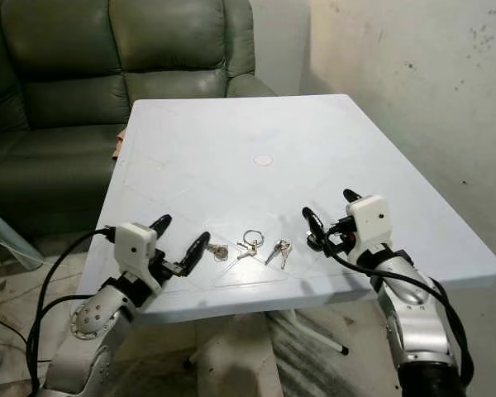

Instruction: Hang keys on a hook

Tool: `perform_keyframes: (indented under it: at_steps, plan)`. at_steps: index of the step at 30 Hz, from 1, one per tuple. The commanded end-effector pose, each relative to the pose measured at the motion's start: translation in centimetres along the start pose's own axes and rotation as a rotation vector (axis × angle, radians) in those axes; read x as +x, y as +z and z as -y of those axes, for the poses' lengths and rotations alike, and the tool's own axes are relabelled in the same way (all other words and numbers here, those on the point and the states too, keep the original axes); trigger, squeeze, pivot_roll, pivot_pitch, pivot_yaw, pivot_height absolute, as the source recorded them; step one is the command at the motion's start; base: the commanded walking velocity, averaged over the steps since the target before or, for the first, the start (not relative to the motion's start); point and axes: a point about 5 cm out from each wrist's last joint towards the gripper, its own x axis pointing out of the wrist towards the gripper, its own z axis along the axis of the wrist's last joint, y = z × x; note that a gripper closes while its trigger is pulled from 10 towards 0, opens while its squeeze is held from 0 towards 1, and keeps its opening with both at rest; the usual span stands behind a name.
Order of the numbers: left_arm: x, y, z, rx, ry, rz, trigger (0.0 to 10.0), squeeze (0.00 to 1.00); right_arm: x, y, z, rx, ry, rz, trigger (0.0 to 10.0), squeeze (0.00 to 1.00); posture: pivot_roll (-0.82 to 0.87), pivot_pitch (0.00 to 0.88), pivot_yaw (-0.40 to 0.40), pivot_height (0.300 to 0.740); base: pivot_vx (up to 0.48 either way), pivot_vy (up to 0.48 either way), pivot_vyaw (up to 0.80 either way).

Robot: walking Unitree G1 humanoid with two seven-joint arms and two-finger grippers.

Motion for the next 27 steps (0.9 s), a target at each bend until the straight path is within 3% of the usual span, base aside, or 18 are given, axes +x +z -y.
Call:
perform_keyframes:
  at_steps: [1, 9, 19, 27]
  plan:
    - [-0.7, -0.9, 0.2, 0.025, -0.024, -0.034, 10.0, 0.0, 0.3, 0.1, 0.0, -0.002, 0.025, 0.009, 10.0, 0.0, -0.02, 0.0, -0.006, 0.74, 0.0, 0.0, 0.0]
    - [-2.5, -3.0, 1.1, 0.072, -0.062, -0.101, 10.0, 0.0, 0.3, -0.4, -0.2, 0.0, 0.064, -0.001, 10.0, 0.0, -0.02, 0.0, -0.008, 0.74, 0.0, 0.0, 0.0]
    - [-2.9, -3.1, 2.0, 0.073, -0.09, -0.099, 10.0, 0.0, -0.1, -1.5, -2.2, 0.007, 0.203, -0.046, 10.0, 0.0, -0.03, 0.0, -0.008, 0.74, 0.0, 0.0, 0.0]
    - [-2.9, -2.8, 2.3, 0.072, -0.106, -0.094, 10.0, 0.0, 0.0, -1.7, -2.9, 0.005, 0.239, -0.051, 10.0, 0.0, -0.03, 0.0, -0.004, 0.74, 0.0, 0.0, 0.0]
